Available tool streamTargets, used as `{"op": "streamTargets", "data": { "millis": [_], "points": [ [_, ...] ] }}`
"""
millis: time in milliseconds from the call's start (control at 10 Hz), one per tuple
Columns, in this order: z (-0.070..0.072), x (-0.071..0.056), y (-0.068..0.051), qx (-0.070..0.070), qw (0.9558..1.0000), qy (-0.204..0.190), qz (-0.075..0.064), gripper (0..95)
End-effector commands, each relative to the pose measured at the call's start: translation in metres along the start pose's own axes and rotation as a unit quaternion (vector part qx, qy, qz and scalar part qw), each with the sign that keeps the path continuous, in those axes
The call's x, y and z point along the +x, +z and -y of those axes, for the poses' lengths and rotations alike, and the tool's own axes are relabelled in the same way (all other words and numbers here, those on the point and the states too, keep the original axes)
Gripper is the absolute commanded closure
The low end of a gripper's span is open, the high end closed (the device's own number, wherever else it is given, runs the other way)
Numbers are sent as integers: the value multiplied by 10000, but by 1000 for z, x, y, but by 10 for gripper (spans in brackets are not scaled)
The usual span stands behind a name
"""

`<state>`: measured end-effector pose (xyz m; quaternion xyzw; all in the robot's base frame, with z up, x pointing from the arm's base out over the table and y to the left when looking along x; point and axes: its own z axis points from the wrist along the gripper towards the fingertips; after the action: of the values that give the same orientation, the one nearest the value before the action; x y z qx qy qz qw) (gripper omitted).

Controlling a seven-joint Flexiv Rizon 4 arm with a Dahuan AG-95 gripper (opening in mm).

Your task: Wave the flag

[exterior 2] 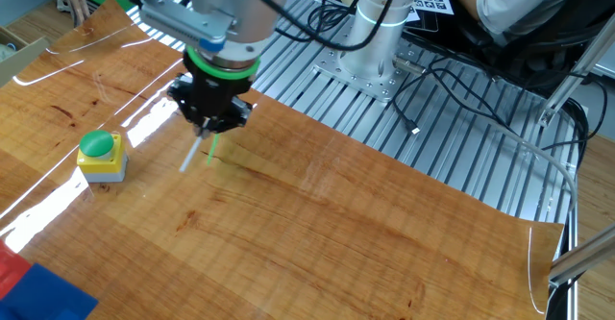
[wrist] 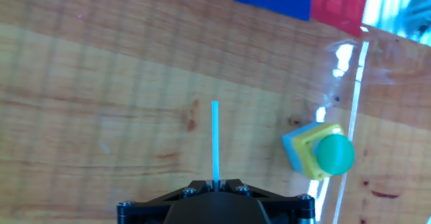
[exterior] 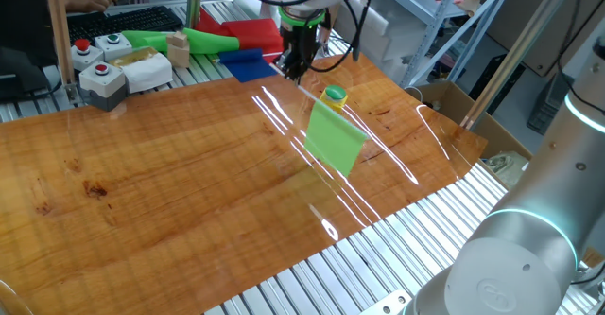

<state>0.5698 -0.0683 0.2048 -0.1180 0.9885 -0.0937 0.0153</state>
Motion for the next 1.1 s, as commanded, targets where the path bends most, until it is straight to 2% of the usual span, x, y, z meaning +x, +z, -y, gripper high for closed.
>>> {"op": "streamTargets", "data": {
  "millis": [100,300,400,600,800,900,1100],
  "points": [
    [-42,4,-12,-1207,9732,1949,-186,950],
    [-67,1,-20,-1227,9675,2199,-247,950],
    [-76,0,-24,-1217,9660,2267,-260,950],
    [-80,0,-25,-1217,9650,2307,-277,950],
    [-79,-1,-24,-1104,9692,2183,-290,950],
    [-76,-2,-22,-920,9750,2002,-276,950],
    [-68,-7,-15,-822,9801,1790,-261,950]
  ]
}}
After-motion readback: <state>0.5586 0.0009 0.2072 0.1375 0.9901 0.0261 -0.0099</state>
